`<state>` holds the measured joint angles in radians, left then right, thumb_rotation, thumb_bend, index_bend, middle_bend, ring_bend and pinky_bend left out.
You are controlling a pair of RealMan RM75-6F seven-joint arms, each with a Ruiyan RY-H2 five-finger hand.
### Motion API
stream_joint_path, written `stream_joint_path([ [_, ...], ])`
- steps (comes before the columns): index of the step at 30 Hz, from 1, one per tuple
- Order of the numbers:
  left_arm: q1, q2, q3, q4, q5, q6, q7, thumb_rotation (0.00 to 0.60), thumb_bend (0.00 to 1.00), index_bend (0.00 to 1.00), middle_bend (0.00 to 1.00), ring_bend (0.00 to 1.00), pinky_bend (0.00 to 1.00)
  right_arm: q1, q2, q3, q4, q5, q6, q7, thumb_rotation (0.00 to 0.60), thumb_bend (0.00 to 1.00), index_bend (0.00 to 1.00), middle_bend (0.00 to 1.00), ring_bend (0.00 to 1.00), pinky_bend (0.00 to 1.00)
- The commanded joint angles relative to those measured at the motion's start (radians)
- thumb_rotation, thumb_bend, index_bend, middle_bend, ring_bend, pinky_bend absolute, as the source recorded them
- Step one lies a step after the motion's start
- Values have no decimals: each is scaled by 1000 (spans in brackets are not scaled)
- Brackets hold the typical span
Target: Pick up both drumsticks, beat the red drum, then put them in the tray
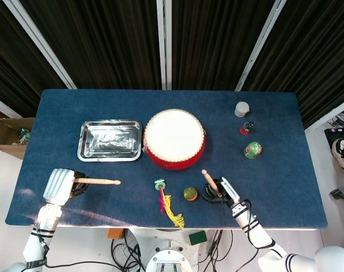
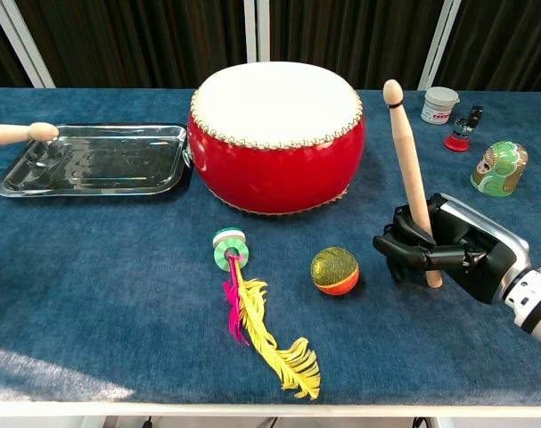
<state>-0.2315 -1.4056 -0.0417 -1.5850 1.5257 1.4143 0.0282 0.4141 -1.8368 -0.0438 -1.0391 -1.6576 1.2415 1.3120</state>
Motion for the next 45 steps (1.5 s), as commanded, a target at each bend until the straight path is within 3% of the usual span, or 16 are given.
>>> stream_joint_path([
  [1,-9,3,-2,9,-1,-14,4,600,446,1000,1000,1000,1000,11,-12,2,37,-23,27,-103,600,739,1000,1000,1000,990],
  [4,-29,15,-5,16,0,-46,25,600,445,1000,1000,1000,1000,38,24,0,36,-50,28,-216,600,905,1000,1000,1000,1000],
  [7,-52,35,-13,8,5,-70,61,600,446,1000,1000,1000,1000,78,117,9,-39,-64,2,-339,600,963,1000,1000,1000,1000],
  [13,-122,80,-50,-30,9,-137,126,600,445,1000,1000,1000,1000,161,424,66,-356,-1,-143,-656,600,991,1000,1000,1000,1000],
  [20,-252,77,-137,-61,-55,-267,226,600,446,1000,1000,1000,1000,295,768,207,-670,265,-416,-1032,600,987,1000,1000,1000,1000],
  [25,-349,28,-216,-52,-156,-350,292,600,445,1000,1000,1000,1000,431,894,275,-748,552,-576,-1270,600,983,1000,1000,1000,1000],
  [28,-405,-3,-257,-38,-220,-383,338,600,446,1000,1000,1000,1000,510,907,277,-747,721,-571,-1427,600,979,1000,1000,1000,1000],
  [32,-445,-21,-284,-40,-279,-390,387,600,446,1000,1000,1000,1000,618,859,225,-718,925,-549,-1622,600,975,1000,1000,1000,1000],
  [35,-466,-32,-294,-33,-323,-387,425,600,446,1000,1000,1000,1000,710,790,146,-666,1061,-517,-1807,600,975,1000,1000,1000,1000],
  [39,-496,-55,-295,-2,-383,-398,459,600,446,1000,1000,1000,1000,819,666,27,-589,1229,-382,-2115,600,975,1000,1000,1000,1000],
  [42,-514,-81,-292,29,-418,-403,464,600,446,1000,1000,1000,1000,853,596,5,-556,1341,-320,-2221,600,974,1000,1000,1000,1000],
  [45,-536,-121,-286,78,-438,-402,470,600,446,1000,1000,1000,1000,857,576,16,-544,1368,-293,-2238,600,972,1000,1000,1000,1000],
])
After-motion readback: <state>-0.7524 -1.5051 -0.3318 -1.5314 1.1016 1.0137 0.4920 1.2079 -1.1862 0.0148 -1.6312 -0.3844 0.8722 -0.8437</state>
